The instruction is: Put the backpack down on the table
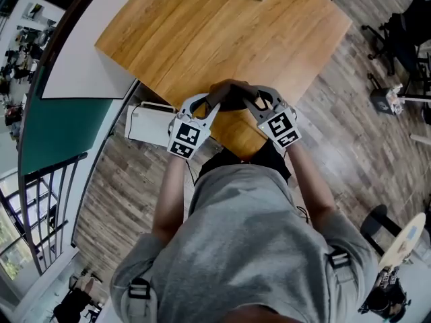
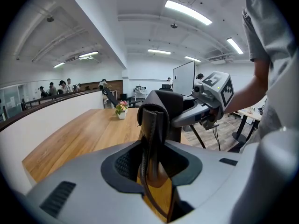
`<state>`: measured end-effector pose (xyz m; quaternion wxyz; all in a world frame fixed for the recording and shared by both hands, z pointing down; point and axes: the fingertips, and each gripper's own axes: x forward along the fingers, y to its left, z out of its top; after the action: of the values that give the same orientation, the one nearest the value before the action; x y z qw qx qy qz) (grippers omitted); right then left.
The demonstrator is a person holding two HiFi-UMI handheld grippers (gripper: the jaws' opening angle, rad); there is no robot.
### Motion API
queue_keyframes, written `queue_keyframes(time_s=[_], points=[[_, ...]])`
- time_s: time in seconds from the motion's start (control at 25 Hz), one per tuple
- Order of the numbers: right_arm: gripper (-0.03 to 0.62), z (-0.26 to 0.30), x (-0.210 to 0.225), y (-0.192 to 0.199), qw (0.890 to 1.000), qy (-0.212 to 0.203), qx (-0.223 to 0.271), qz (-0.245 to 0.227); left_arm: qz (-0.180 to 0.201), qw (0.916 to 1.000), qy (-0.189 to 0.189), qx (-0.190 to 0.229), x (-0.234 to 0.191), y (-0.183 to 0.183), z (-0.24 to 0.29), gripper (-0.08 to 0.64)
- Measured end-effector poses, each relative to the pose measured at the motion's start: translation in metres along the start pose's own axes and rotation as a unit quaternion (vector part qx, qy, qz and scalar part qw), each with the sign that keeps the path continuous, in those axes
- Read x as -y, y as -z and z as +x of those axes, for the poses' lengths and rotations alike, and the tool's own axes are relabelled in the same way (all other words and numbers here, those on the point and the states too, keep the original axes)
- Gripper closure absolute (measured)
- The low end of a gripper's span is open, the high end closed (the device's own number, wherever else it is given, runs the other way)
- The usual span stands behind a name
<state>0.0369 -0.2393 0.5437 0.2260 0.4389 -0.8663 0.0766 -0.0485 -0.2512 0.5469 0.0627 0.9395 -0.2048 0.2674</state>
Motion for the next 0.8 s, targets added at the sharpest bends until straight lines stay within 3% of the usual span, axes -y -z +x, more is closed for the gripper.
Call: queue_keyframes(time_s=[0.16,0.8], points=[[0.489,0.006,0.006,0.005,1.0,-0.004,-0.009,-0.028,-0.001,1.0,0.0,-0.009,-0.003,0.004,0.009,0.434],[0.489,0.029,0.026,0.04,1.0,-0.02,-0.021,0.0,0.001,0.9985,0.009,-0.054,-0.008,0.026,0.045,0.431]])
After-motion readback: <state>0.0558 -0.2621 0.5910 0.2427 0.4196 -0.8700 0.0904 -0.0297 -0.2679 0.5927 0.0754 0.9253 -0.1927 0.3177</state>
